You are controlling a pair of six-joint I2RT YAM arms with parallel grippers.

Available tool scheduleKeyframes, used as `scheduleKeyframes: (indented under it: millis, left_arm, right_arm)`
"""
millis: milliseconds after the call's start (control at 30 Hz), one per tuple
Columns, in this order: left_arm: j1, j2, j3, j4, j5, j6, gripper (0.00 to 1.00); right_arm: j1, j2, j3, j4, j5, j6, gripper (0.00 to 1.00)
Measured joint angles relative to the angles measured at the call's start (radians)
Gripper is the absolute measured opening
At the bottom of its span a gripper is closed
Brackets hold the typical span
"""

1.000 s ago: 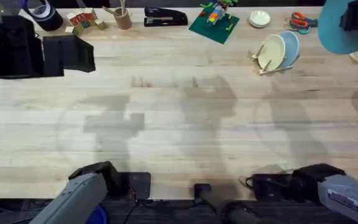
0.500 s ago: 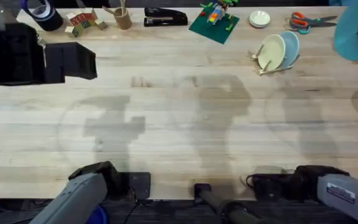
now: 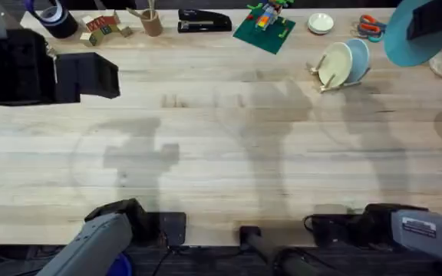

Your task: Pick up the plates from the table one by one and place each into a slot on the dish rack.

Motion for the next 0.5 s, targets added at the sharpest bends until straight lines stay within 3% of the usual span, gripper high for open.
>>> scheduleKeyframes:
  millis: [300,500]
  left_arm:
    - [0.000,0.000,0.000,0.000,0.000,0.000,0.995]
    - [0.000,0.000,0.000,0.000,0.000,0.000,0.995]
  right_arm:
    - [-0.110,0.006,0.000,0.062,-0.090,-0.088,0.048]
    - [-0.131,0.008,0.000,0.095,-0.099,-0.115,0.048]
